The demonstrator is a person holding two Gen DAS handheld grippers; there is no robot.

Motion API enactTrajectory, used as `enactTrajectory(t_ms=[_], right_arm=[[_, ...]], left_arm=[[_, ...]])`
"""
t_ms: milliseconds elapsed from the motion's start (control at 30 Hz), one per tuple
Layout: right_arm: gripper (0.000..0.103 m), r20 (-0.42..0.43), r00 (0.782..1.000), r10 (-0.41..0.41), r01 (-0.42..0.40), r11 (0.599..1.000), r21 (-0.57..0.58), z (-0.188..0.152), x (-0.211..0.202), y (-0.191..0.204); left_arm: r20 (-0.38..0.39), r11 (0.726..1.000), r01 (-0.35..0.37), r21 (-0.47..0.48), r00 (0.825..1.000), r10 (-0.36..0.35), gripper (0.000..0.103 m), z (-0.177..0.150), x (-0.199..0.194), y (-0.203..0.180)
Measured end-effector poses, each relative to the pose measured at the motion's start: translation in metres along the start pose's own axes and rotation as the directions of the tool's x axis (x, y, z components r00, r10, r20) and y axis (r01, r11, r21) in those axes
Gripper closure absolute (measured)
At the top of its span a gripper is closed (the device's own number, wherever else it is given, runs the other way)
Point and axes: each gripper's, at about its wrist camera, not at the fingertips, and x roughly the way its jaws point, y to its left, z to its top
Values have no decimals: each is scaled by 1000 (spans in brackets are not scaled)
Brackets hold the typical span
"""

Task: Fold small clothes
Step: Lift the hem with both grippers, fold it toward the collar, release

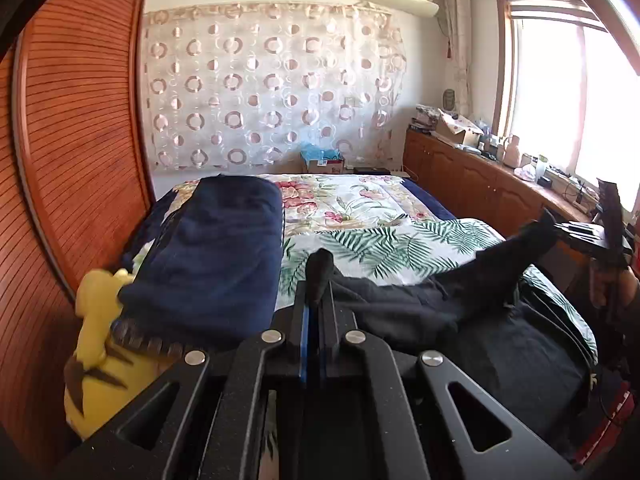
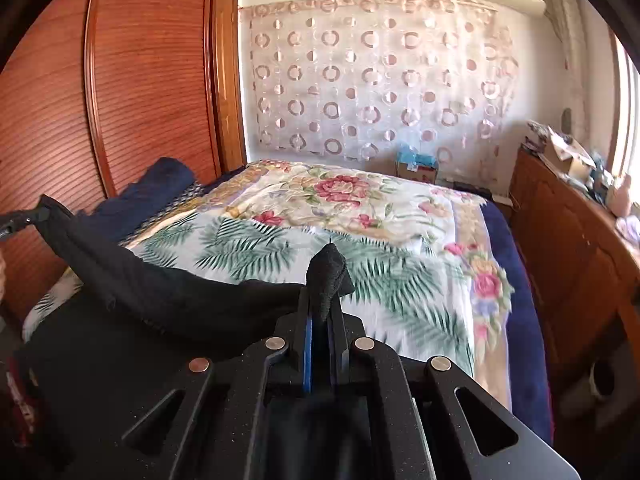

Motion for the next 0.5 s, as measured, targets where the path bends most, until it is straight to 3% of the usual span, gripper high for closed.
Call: enactTrajectory(t_ms=[133, 500], right_arm=[[98, 5, 1000, 9, -10, 999, 31, -30, -46, 6], [98, -28, 998, 55, -52, 993, 103, -72, -138, -3]], left_arm=[[10, 999, 19, -44, 1000, -19, 99, -22, -29, 2], [-46, 999, 35, -14, 998, -35, 99, -72, -75, -7]])
